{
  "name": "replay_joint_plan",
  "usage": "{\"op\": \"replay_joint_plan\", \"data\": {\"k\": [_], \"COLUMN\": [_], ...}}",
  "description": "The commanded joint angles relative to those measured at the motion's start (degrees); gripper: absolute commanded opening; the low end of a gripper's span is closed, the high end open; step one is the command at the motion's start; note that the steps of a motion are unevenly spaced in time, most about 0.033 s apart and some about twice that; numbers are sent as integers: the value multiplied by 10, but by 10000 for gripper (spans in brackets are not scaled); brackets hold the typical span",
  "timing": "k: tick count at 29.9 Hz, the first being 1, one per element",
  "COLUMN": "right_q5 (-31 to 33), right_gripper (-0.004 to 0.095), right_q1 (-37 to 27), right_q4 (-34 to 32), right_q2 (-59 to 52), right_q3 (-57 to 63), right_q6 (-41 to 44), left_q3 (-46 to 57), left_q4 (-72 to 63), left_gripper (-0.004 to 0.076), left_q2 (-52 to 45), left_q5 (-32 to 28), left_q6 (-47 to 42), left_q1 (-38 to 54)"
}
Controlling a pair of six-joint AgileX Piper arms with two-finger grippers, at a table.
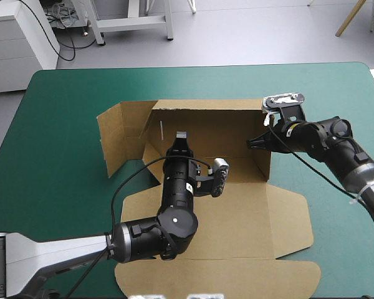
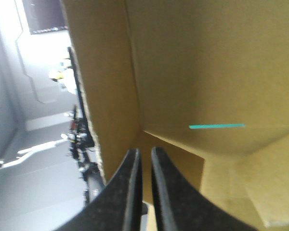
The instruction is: Fold the box
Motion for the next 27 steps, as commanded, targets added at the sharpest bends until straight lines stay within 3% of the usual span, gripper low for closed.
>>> {"op": "replay_joint_plan", "data": {"k": [1, 6, 12, 22, 27], "right_q5": [-14, -9, -3, 9, 81], "right_gripper": [-19, -19, -19, -19, -19], "right_q1": [-4, -4, -4, -4, -4], "right_q4": [4, 11, 11, 11, 19], "right_q2": [-5, 5, 8, 8, 16], "right_q3": [-28, -30, -30, -31, -74], "right_q6": [-13, -18, -18, -18, -18], "left_q3": [-90, -251, -381, -387, -319], "left_q4": [-114, -385, -557, -864, -961], "left_gripper": [14, 14, 10, -10, -10], "left_q2": [-29, -37, -59, -94, -108], "left_q5": [26, 30, -5, -9, -38], "left_q6": [77, 171, 151, 169, 168], "left_q1": [18, 119, 286, 671, 798]}}
